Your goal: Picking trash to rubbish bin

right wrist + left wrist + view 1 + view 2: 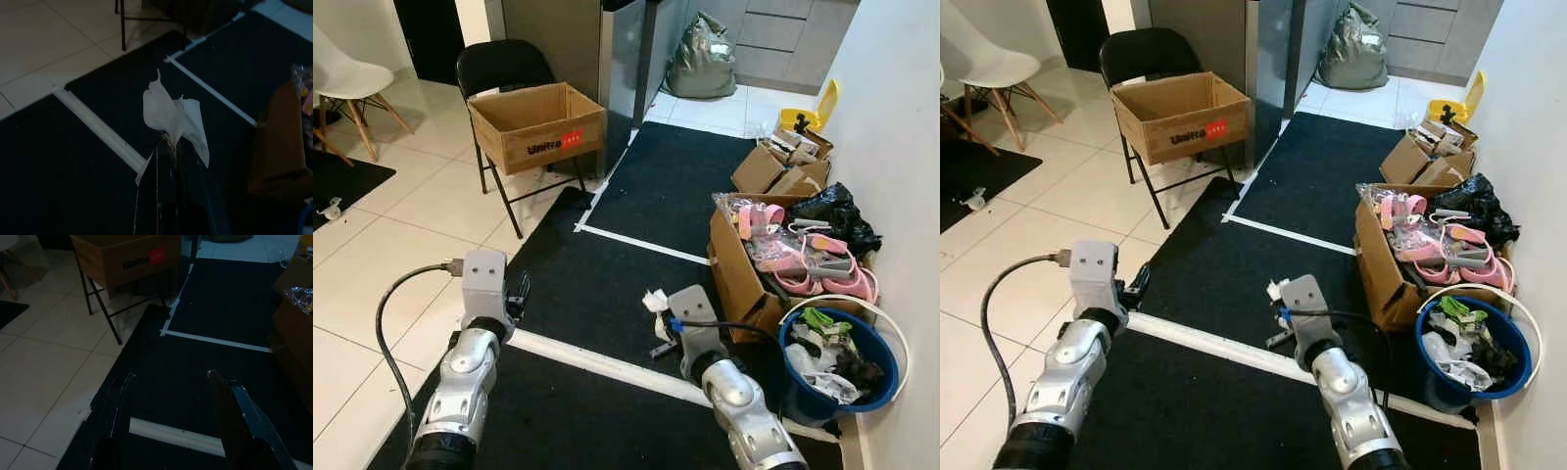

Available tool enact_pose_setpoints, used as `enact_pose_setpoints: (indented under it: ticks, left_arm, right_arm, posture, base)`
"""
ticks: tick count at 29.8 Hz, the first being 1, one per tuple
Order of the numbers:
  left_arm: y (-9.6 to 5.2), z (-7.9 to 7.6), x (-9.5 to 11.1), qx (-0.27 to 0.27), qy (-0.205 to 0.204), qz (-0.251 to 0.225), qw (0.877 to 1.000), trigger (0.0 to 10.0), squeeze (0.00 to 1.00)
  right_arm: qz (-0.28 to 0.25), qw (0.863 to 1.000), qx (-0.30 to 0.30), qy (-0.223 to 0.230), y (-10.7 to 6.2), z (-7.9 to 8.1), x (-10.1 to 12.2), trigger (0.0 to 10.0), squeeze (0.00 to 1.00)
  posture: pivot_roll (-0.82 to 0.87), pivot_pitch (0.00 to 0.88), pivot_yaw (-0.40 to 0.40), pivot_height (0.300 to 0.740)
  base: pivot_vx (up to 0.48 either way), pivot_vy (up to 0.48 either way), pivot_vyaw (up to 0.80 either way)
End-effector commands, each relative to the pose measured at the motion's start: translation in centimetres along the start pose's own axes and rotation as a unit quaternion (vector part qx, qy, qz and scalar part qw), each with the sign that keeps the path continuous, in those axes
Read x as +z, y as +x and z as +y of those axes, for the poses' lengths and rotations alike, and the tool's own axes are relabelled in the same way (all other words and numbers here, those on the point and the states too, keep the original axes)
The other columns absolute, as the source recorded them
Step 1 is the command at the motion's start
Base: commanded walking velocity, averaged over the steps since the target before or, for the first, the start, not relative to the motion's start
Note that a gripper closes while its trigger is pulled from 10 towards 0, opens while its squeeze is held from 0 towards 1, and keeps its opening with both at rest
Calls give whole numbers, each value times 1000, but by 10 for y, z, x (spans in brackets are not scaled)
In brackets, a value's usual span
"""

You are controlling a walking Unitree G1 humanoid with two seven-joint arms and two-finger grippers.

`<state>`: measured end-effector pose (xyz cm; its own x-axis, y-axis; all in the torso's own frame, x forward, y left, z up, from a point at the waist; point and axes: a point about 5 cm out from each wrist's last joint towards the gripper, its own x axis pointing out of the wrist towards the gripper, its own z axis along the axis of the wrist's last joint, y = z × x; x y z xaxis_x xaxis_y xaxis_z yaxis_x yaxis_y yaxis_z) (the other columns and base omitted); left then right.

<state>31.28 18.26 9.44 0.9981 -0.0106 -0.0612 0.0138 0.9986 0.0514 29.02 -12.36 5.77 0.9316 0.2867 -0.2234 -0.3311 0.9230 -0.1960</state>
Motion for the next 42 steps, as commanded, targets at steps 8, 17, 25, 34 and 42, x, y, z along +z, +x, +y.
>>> enact_pose_setpoints:
  ticks: [8,17,25,34,42]
  left_arm:
    - [0,-1,-4,-5,2,10,1000,10000,0]
    - [3,-4,0,-10,-3,3,1000,10000,0]
    - [4,-2,2,-6,-5,-1,1000,10000,0]
    - [4,-3,2,-6,-5,0,1000,10000,0]
    - [4,-3,2,-6,-6,1,1000,10000,0]
  right_arm:
    - [-10,1000,-15,19,2,-6,2,10000,0]
    - [-16,1000,-15,15,4,-6,3,10000,0]
    - [-16,1000,-12,19,5,-4,3,10000,0]
    - [-17,1000,-9,18,8,-2,5,10000,0]
    - [-14,1000,-5,27,9,-1,4,10000,0]
  posture:
    - [-6,58,4,740]
    - [-5,59,3,740]
    - [-4,59,3,740]
    - [-1,67,2,740]
    - [-1,69,2,740]
  base:
    - [303,0,0]
    - [330,0,0]
    - [331,0,0]
    - [333,0,0]
    - [330,0,-200]
